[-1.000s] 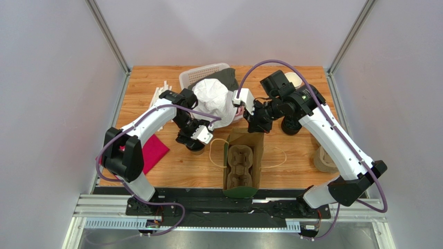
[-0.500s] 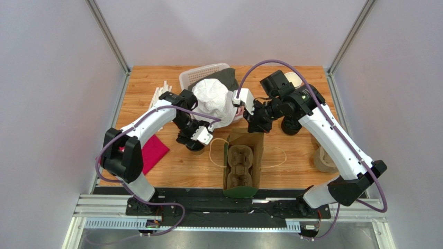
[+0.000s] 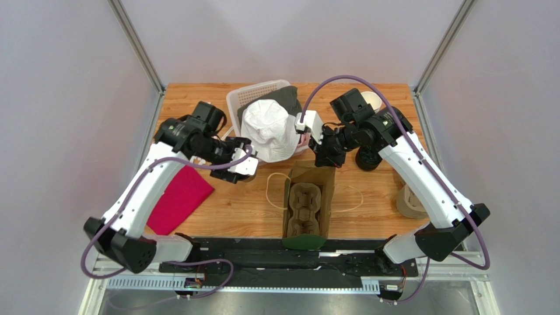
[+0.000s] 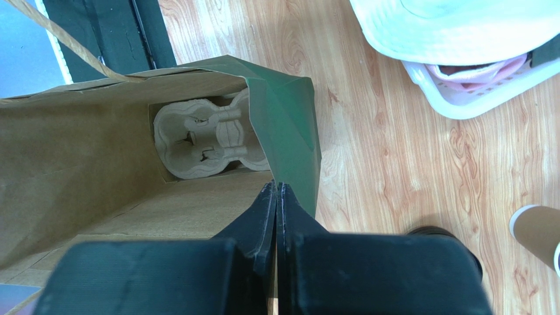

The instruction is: Pack the takeout coffee

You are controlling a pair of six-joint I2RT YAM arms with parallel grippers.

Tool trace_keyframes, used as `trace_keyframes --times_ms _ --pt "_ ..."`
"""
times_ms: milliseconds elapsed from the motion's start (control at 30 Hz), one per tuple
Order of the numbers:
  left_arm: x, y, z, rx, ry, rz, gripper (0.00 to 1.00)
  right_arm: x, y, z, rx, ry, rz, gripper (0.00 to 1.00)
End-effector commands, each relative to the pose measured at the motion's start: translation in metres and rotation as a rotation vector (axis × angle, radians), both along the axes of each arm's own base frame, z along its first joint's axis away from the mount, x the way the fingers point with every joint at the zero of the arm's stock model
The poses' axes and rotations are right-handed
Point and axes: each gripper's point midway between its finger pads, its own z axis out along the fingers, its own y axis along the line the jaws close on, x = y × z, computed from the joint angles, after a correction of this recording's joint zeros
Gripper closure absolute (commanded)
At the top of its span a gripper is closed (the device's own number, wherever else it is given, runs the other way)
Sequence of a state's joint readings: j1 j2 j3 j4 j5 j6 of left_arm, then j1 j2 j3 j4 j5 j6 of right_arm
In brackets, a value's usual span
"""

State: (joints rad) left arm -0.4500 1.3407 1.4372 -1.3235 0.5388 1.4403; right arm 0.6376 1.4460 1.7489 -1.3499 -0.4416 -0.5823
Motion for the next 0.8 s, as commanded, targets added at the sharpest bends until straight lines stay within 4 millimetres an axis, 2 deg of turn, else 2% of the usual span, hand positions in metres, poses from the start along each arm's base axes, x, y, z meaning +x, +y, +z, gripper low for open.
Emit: trace_keyframes --times_ms 0,133,167,233,267,300,333,400,567,600,633,767 --pt "-0.026 -0.003 0.065 -0.187 0.016 0.193 0.60 -0.003 -0.011 0.018 0.027 -0.045 -0.066 1.00" --pt "-0.025 -0.003 0.123 -0.331 -0.015 0.379 0.61 0.004 -0.013 0.022 0.028 -0.074 -0.120 1.00" --pt "-0.027 -0.003 0.153 -0.396 -0.052 0.398 0.61 0.004 -0.013 0.023 0.034 -0.074 -0.129 1.00" --pt "-0.028 -0.007 0.180 -0.466 -0.020 0.471 0.61 0.005 -0.011 0.026 0.045 -0.073 -0.136 1.00" --pt "-0.035 -0.011 0.210 -0.520 -0.067 0.447 0.61 0.006 -0.010 0.026 0.047 -0.066 -0.144 1.00" --pt "-0.036 -0.015 0.210 -0.497 -0.039 0.444 0.61 0.006 -0.010 0.027 0.051 -0.064 -0.148 1.00" --pt "-0.045 -0.020 0.228 -0.516 -0.081 0.415 0.61 0.007 -0.008 0.026 0.050 -0.059 -0.150 1.00" --pt "-0.048 -0.030 0.231 -0.498 -0.085 0.383 0.61 0.009 -0.007 0.028 0.060 -0.059 -0.159 1.00" --pt "-0.082 -0.065 0.258 -0.523 -0.153 0.203 0.60 0.011 -0.003 0.030 0.077 -0.050 -0.182 1.00" --pt "-0.084 -0.076 0.253 -0.499 -0.144 0.178 0.60 0.011 -0.002 0.029 0.080 -0.038 -0.193 1.00" --pt "-0.098 -0.085 0.255 -0.500 -0.146 0.124 0.60 0.012 -0.002 0.030 0.085 -0.040 -0.196 1.00" --pt "-0.118 -0.119 0.222 -0.365 -0.149 0.023 0.60 0.014 0.001 0.036 0.101 -0.040 -0.207 1.00"
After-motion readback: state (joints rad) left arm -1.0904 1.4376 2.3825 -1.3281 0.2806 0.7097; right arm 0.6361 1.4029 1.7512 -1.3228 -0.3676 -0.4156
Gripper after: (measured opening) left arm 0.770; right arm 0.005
